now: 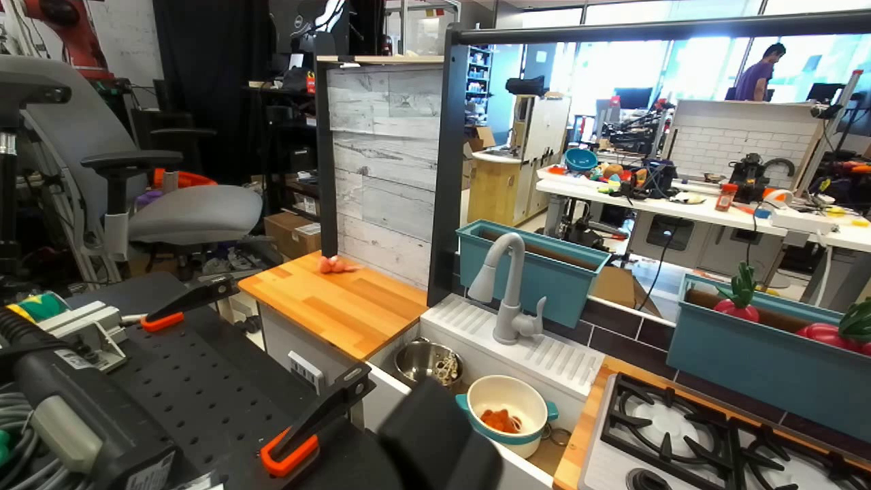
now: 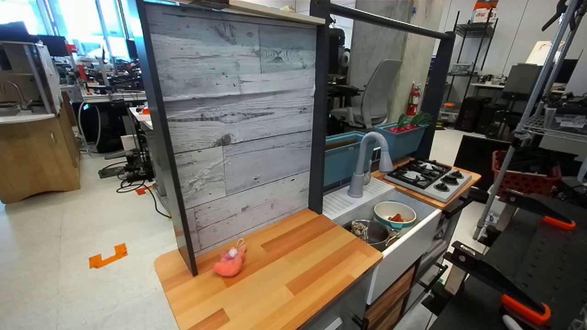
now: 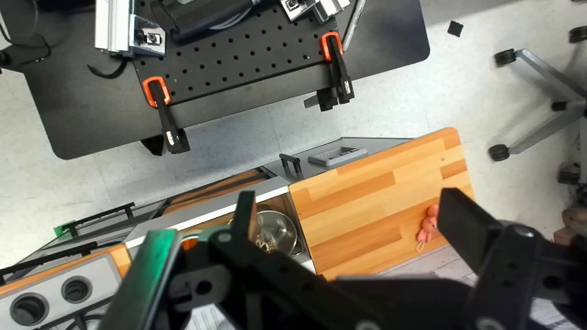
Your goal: Shift the bunny toy closer to the sink
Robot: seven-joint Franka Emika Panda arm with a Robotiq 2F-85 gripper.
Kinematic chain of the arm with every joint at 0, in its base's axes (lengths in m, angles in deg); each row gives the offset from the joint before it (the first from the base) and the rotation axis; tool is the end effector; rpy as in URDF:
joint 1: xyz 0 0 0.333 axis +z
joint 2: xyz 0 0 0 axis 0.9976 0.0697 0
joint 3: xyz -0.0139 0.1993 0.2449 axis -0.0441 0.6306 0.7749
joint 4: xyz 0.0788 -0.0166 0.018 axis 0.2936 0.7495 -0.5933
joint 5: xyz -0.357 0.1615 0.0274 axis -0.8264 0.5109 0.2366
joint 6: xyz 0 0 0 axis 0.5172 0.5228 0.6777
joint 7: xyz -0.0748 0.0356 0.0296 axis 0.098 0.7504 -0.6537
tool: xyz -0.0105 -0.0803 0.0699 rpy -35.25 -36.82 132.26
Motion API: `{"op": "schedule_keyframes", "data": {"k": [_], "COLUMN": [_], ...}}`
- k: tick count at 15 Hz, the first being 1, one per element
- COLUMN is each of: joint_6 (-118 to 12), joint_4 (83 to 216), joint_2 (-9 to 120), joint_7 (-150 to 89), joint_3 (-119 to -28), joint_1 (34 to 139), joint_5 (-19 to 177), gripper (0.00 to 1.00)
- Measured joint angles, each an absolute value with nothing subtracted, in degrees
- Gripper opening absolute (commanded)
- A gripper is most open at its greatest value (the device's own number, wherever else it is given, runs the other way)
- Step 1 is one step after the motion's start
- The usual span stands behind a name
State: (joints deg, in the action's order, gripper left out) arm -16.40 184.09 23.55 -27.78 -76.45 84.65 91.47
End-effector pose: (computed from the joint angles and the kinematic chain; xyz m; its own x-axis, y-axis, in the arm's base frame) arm 0.4410 -0.0487 0.4738 0.9542 -0.1775 -0.2407 -0.2233 -0.9583 -0.1785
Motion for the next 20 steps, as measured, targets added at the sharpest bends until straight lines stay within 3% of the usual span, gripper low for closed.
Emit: {"op": "schedule_keyframes", "data": {"k": [10,20], "joint_6": [-17.7,-35.7], "joint_4": [184.5,179.8], "joint_2": [25.4,47.5], "joint_7": [-28.2,-32.6], "joint_3": [-75.4,-64.5], "joint_1": [84.6,91.7], "joint_5": [91.4,85.3], "gripper": [1.0,1.0]}}
